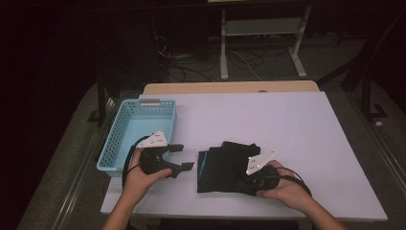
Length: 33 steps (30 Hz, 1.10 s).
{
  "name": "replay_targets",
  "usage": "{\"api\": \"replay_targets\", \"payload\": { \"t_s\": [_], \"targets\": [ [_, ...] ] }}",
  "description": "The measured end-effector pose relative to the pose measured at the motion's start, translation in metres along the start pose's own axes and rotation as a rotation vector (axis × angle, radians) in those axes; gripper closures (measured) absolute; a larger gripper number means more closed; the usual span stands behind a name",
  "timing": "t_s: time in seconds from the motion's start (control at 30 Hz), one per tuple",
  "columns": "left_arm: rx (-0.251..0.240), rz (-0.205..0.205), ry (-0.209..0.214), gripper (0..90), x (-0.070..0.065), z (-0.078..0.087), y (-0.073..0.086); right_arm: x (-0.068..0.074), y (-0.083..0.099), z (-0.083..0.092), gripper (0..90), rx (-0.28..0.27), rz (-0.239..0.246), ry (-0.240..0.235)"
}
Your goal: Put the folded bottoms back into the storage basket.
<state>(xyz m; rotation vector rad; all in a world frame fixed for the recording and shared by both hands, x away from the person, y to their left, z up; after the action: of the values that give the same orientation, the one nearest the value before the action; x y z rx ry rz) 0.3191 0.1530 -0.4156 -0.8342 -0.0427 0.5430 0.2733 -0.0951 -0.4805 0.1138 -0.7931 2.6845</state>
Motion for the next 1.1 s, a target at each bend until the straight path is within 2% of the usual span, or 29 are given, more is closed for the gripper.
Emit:
{"api": "replay_targets", "payload": {
  "t_s": [0.2,0.4,0.53,0.83,0.93,1.1],
  "targets": [
    [0.003,-0.002,0.006,19.7,-0.001,-0.001,0.0,-0.003,0.0,0.002,79.7,-0.038,-0.024,-0.02],
    [-0.006,0.016,0.018,19.5,-0.001,-0.002,-0.001,-0.008,-0.004,0.016,61.0,-0.12,-0.053,-0.022],
    [-0.003,0.011,0.02,19.8,-0.001,-0.002,-0.001,-0.014,-0.001,0.026,47.1,-0.15,-0.081,-0.004],
    [-0.001,0.016,0.04,21.4,-0.004,-0.005,-0.002,-0.023,0.005,0.047,27.3,-0.202,-0.113,0.038],
    [0.0,0.021,0.042,21.3,-0.004,-0.005,-0.002,-0.025,0.009,0.056,22.8,-0.214,-0.114,0.055],
    [-0.001,0.02,0.044,21.2,-0.005,-0.005,-0.003,-0.03,0.021,0.068,20.0,-0.231,-0.147,0.09]
  ]
}}
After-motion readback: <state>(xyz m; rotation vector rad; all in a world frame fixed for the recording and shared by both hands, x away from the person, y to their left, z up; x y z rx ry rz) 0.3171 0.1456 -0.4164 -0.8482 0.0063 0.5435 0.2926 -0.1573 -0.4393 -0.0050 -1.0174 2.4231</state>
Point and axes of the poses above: each handheld gripper's, and its own axes: z roughly backward along the jaws, y roughly out of its underside, x roughly to its left, the point moved 6 cm from there along -z, roughly forward along the jaws, and after that the axes turned 12 degrees about x, right-handed, at the moved point
